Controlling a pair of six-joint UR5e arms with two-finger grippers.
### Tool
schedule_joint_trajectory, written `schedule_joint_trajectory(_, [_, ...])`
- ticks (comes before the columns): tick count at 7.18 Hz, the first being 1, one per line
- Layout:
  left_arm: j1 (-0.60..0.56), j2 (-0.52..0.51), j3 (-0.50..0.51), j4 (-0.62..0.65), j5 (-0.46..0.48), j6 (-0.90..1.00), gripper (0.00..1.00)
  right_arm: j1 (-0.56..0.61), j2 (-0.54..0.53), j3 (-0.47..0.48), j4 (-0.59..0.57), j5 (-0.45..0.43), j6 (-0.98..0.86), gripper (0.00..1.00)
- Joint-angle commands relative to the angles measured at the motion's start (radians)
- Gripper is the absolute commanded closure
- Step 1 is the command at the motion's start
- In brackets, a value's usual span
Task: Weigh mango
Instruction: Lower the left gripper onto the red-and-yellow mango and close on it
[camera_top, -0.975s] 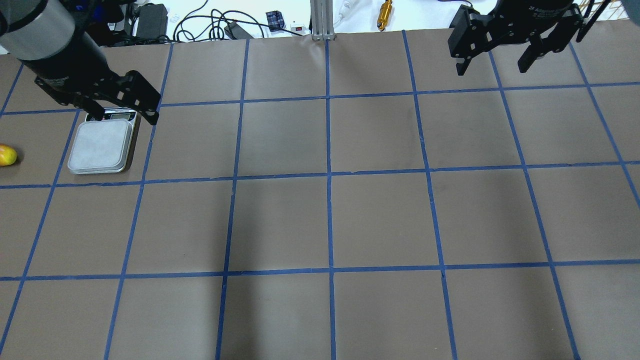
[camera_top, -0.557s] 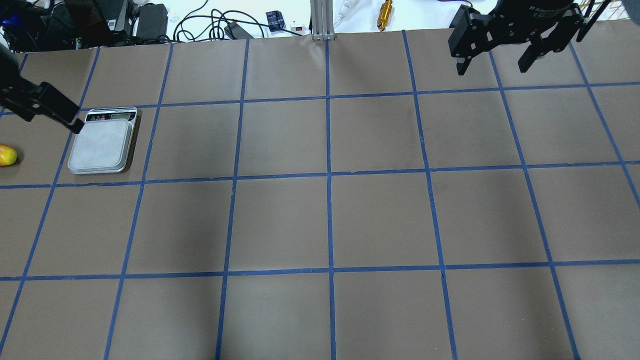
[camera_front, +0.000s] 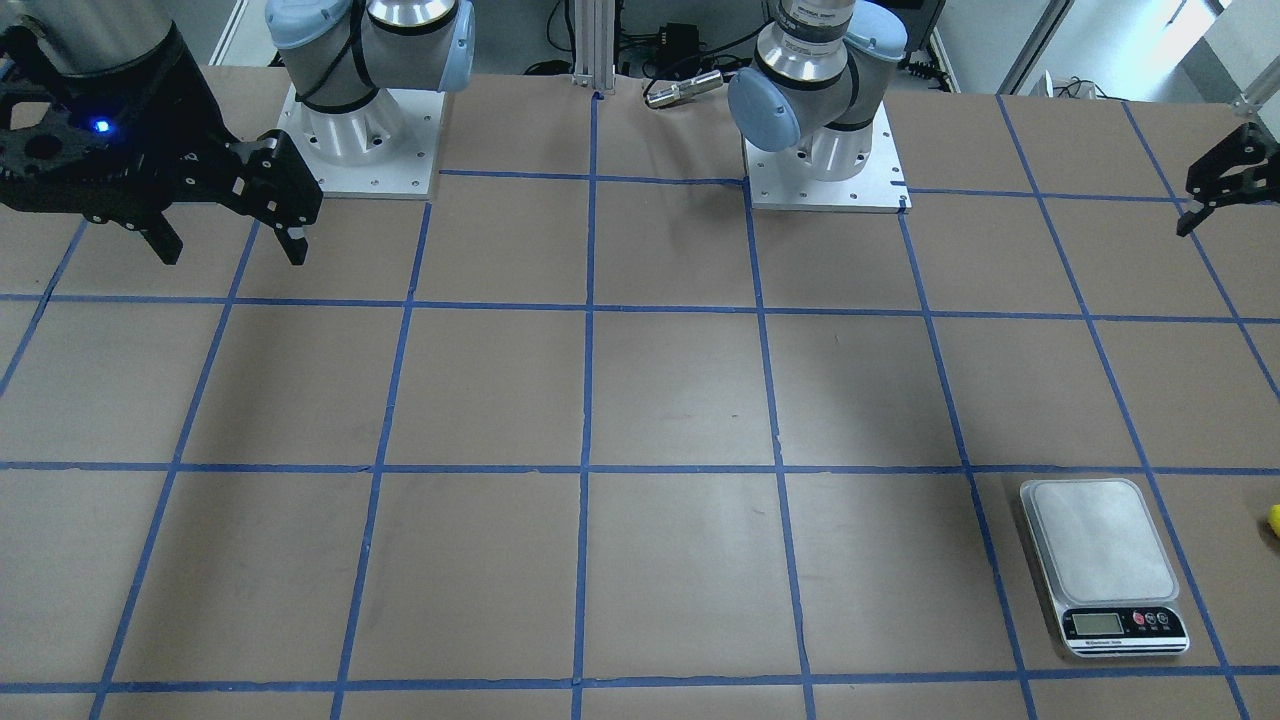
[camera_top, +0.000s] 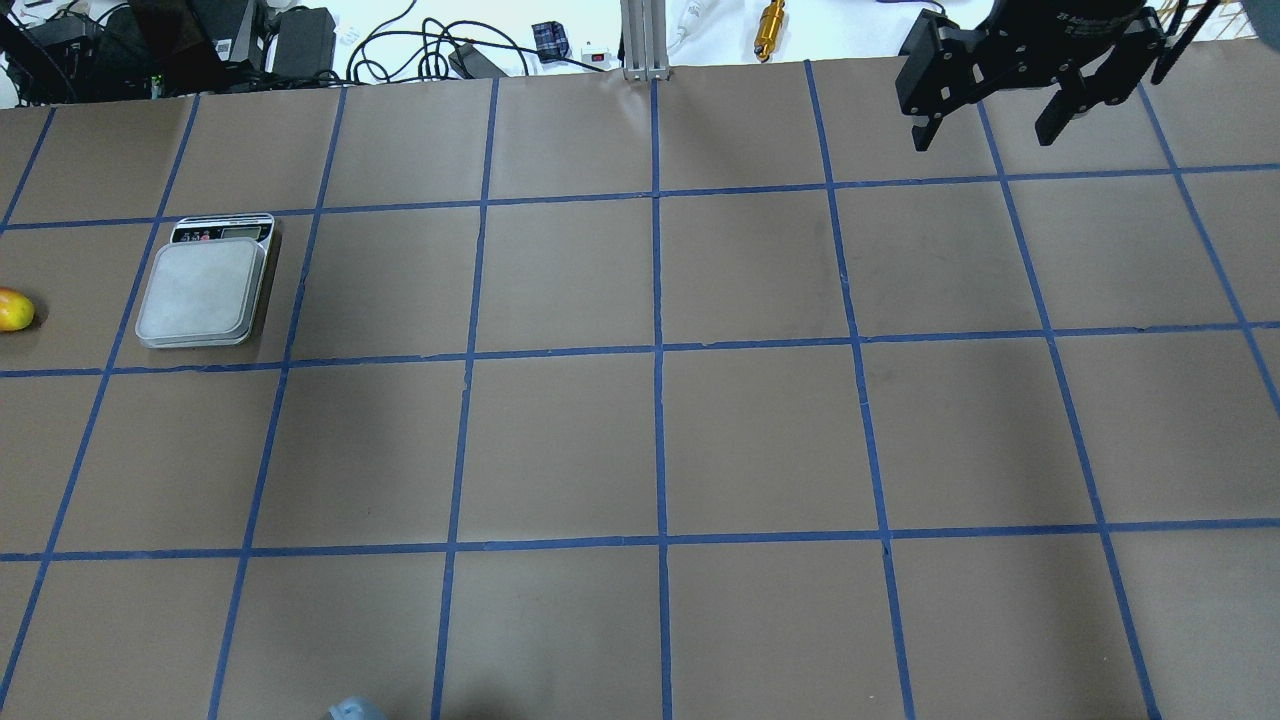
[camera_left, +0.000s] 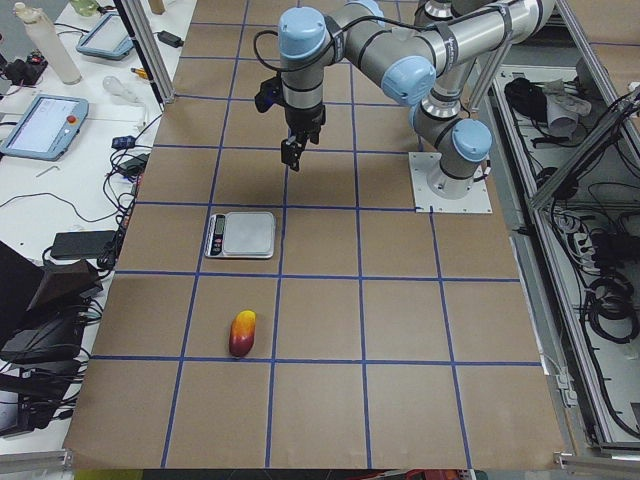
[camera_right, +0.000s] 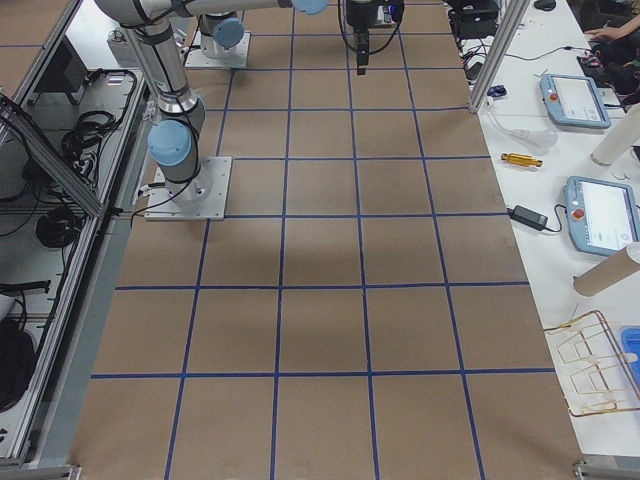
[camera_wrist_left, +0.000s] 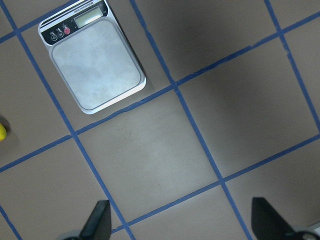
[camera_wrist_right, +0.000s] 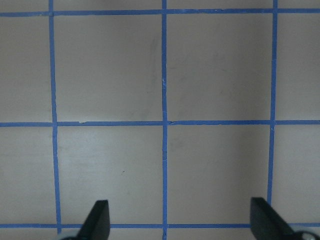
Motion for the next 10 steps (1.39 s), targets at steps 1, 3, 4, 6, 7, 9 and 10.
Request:
schedule_joint_trajectory(1, [0.07, -0.122, 0.073, 0.024, -0.008, 0.243, 0.0, -0.002, 0.0, 0.0, 0.0, 0.0, 0.0, 0.0])
schedule_joint_trajectory(3, [0.079, -0.251, 0.081, 0.181, 0.005, 0.517, 0.0, 0.0, 0.0, 0.0, 0.0, 0.0, 0.0, 0.0])
schedule_joint_trajectory(4, [0.093, -0.301, 0.081, 0.246, 0.004, 0.587, 0.0, 0.0, 0.0, 0.0, 0.0, 0.0, 0.0, 0.0])
schedule_joint_trajectory(6, [0.126, -0.391, 0.089, 0.36, 0.002, 0.714, 0.0, 0.0, 0.0, 0.0, 0.0, 0.0, 0.0, 0.0])
schedule_joint_trajectory(7, [0.146, -0.443, 0.123, 0.401, -0.001, 0.76, 0.0, 0.0, 0.0, 0.0, 0.0, 0.0, 0.0, 0.0])
schedule_joint_trajectory(9, [0.169, -0.561, 0.252, 0.403, -0.004, 0.88, 0.01, -0.002, 0.0, 0.0, -0.002, 0.0, 0.0, 0.0])
schedule_joint_trajectory(10, [0.171, -0.606, 0.304, 0.403, -0.004, 0.943, 0.01, 0.0, 0.0, 0.0, 0.0, 0.0, 0.0, 0.0])
